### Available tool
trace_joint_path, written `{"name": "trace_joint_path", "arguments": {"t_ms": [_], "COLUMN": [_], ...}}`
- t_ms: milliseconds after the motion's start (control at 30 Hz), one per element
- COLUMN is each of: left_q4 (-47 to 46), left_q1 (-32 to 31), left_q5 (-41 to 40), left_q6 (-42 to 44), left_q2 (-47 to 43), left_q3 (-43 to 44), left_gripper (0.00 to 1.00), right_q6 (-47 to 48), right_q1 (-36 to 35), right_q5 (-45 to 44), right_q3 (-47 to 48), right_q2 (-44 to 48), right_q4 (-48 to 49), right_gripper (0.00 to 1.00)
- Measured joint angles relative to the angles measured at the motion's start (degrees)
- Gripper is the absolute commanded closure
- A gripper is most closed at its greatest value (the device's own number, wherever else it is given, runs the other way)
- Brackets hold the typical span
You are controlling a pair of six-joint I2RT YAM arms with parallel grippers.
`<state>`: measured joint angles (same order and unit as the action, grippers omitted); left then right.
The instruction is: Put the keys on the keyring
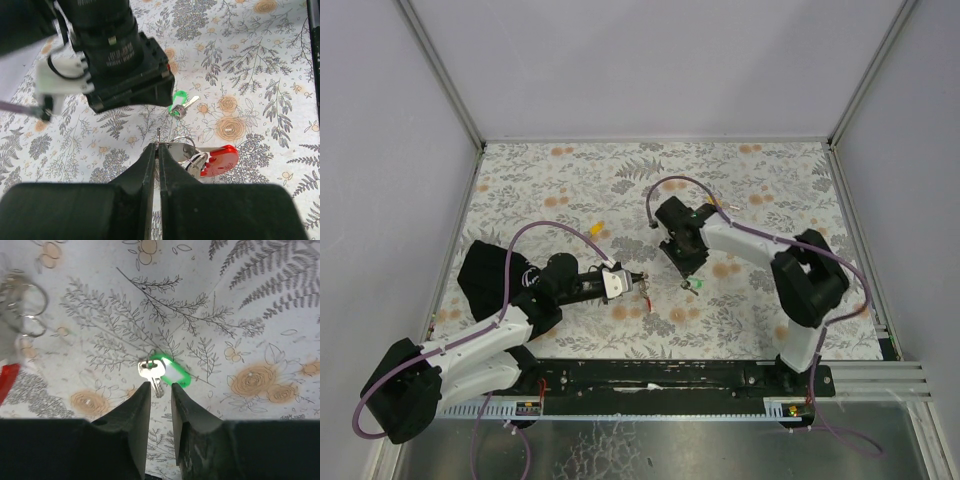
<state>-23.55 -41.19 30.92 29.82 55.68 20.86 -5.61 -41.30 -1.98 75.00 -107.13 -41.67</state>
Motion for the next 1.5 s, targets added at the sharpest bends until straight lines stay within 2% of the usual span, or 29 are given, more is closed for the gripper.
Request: {"name": "trace_joint_path", "arguments": {"t_ms": [167,333,667,767,1033,1500], "left_q4": [0.0,0.0,-0.02,0.0,-0.02,-0.02], "left_q1": [0.0,0.0,0.0,0.0,0.0,0.0], "left_q5": [0.0,0.0,0.0,0.0,0.0,0.0], "left_q6": [-0.02,-0.04,-0.22,-0.28,-0.46,-0.46], "left_q2": [0.0,0.0,0.0,0.0,0.0,0.0], "left_q3": [0.0,0.0,0.0,0.0,0.0,0.0], "left_gripper": [1.0,1.0,1.0,1.0,1.0,1.0], "right_q6": [-1.2,-3.63,-6.08,-6.54,-6.6,-6.69], "right_q1": [0.0,-0.46,-5.73,-5.9,-5.92,-5.95], "right_q5": [-0.11,-0.57,-5.73,-7.45,-9.05,-10.99], "right_q3": [-6.05,-17.0,-38.75,-42.53,-42.58,-39.26], "right_q2": [10.56,19.15,27.21,29.16,27.61,22.29], "right_q4": [6.47,18.49,41.97,46.99,52.63,50.66], "right_gripper": [0.66,0.66,0.69,0.69,0.73,0.8]}}
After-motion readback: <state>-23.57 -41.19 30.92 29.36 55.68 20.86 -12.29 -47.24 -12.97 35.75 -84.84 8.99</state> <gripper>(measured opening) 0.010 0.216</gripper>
